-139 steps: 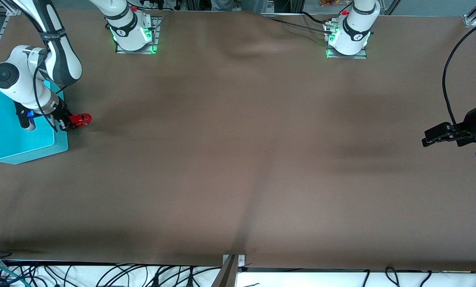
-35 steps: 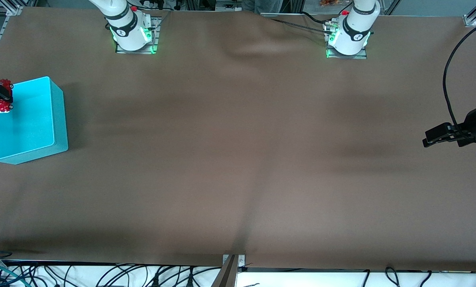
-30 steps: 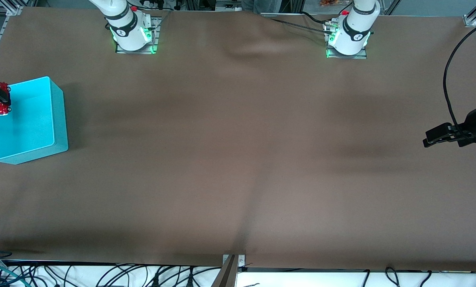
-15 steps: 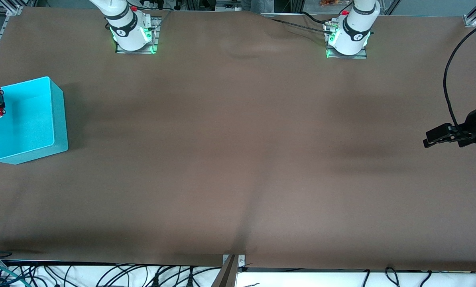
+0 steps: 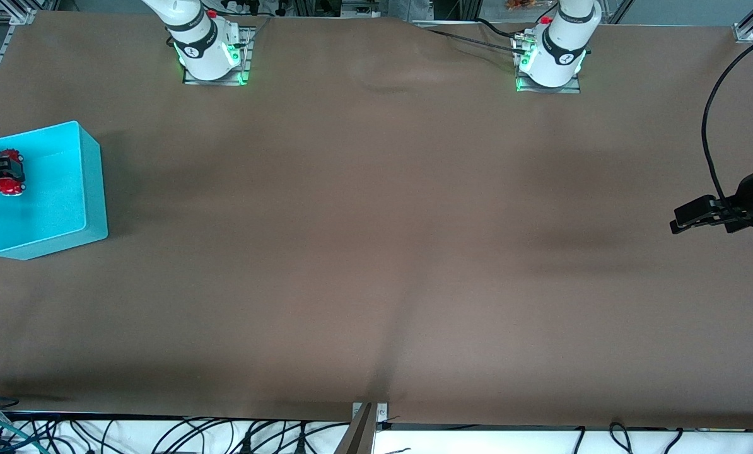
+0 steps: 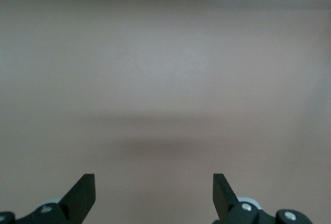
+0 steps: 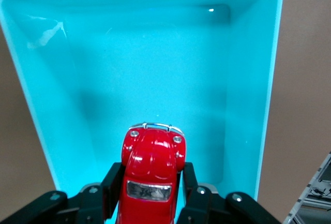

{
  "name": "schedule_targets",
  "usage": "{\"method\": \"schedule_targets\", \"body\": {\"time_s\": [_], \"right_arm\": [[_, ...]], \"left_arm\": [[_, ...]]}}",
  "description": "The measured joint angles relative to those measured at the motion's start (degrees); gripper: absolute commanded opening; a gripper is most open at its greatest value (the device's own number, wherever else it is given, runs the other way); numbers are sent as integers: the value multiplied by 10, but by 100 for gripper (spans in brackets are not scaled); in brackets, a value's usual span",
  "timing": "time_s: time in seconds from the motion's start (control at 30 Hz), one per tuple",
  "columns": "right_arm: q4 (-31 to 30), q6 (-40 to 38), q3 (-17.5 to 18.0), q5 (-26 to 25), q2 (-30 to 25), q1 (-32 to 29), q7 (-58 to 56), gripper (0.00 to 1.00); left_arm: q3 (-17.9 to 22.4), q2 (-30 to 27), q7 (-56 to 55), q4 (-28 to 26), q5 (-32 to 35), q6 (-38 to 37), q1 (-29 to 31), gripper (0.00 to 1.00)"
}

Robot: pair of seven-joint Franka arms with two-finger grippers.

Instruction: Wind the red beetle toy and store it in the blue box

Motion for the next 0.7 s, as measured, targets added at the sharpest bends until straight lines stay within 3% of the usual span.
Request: {"method": "schedule_targets", "body": {"time_s": [0.3,0.7], "right_arm": [[-15,52,1,0,32,-5,-11,0],[-16,115,31,13,93,-35,-13,0]], "left_arm": [[0,0,0,0,0,0,0,100],[0,0,0,0,0,0,0,100]]}}
